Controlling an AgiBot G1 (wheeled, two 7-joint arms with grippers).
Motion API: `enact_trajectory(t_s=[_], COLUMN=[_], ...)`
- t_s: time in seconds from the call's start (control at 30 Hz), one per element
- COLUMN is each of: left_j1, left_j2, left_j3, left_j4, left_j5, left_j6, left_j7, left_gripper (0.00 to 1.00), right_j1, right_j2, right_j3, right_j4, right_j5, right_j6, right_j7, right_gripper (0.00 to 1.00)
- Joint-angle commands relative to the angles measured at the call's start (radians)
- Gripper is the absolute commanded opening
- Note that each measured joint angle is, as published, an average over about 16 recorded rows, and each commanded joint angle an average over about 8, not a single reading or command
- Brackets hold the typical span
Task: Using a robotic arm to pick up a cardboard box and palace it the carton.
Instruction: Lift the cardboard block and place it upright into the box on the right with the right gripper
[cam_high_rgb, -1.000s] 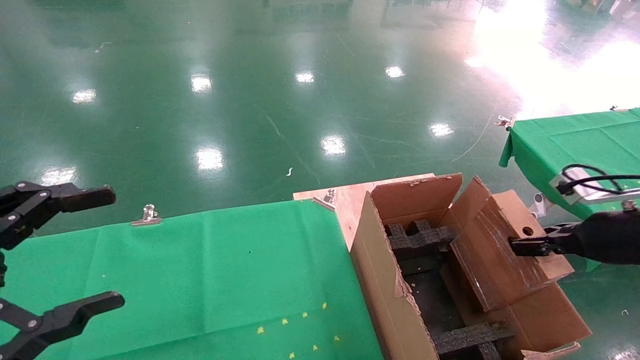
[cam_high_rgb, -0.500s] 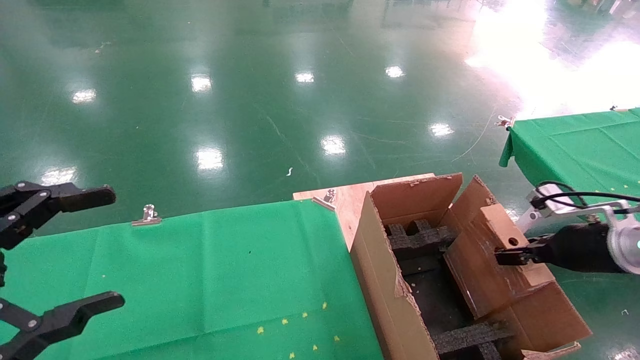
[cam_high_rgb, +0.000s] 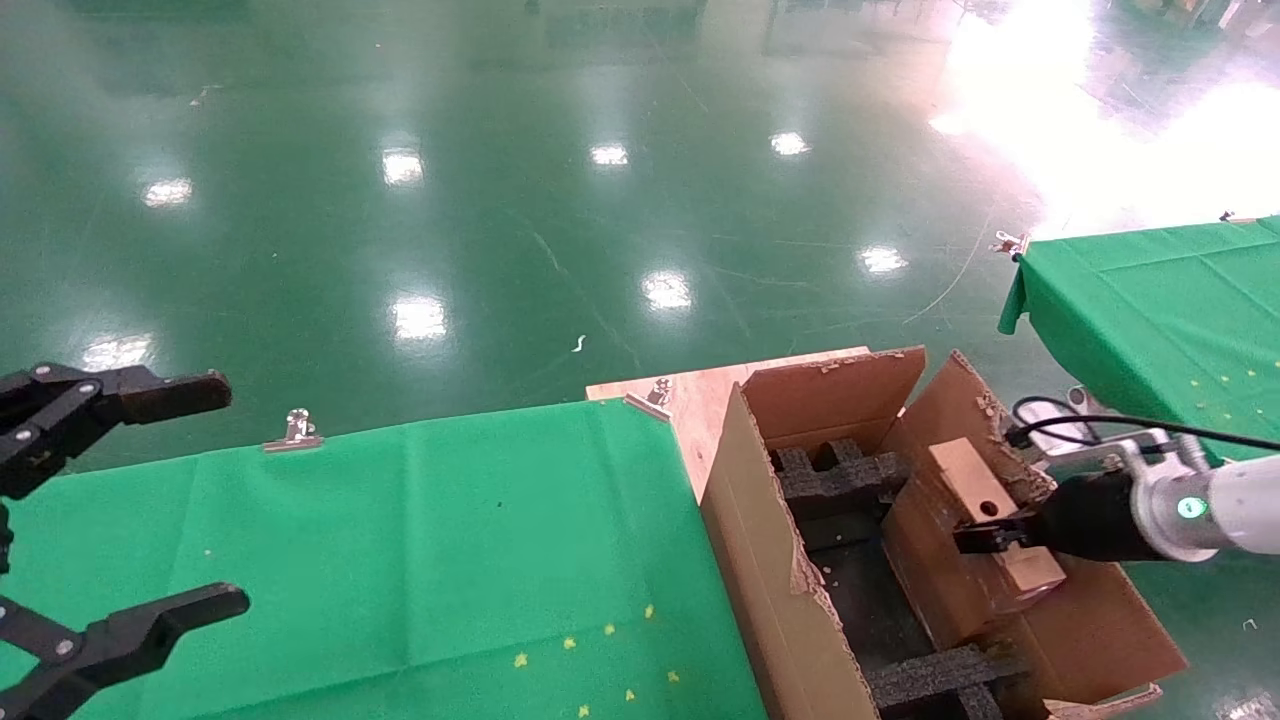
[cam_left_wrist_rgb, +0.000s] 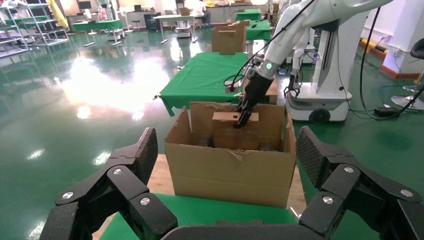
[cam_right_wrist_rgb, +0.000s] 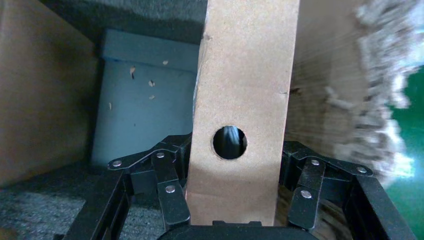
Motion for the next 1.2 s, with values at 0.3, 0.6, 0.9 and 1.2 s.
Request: enact_trajectory(t_s=[0.3,0.6,0.9,1.2], left_j1=[0.000,0.000,0.000,0.000], left_j2=[0.000,0.000,0.000,0.000], left_j3=[0.000,0.000,0.000,0.000], left_j4=[0.000,0.000,0.000,0.000], left_j5=[0.000,0.000,0.000,0.000], left_j6=[0.000,0.000,0.000,0.000], left_j7=[0.000,0.000,0.000,0.000], left_gripper=[1.00,1.00,1.00,1.00], right_j1=[-0.079,-0.118,-0.128,-0.118], right_j2=[-0.101,-0.172,-0.191,-0.181], right_j3=[0.002,0.017,0.025,0.026], right_j4=[-0.136,-0.247,-0.276,-0.268], right_j5=[0.047,0.082,0.097,0.096], right_j6=[0.018,0.011,0.000,-0.003], right_j7=[-0.055,-0.111,-0.127,-0.125], right_gripper=[0.00,0.41,1.00,1.00])
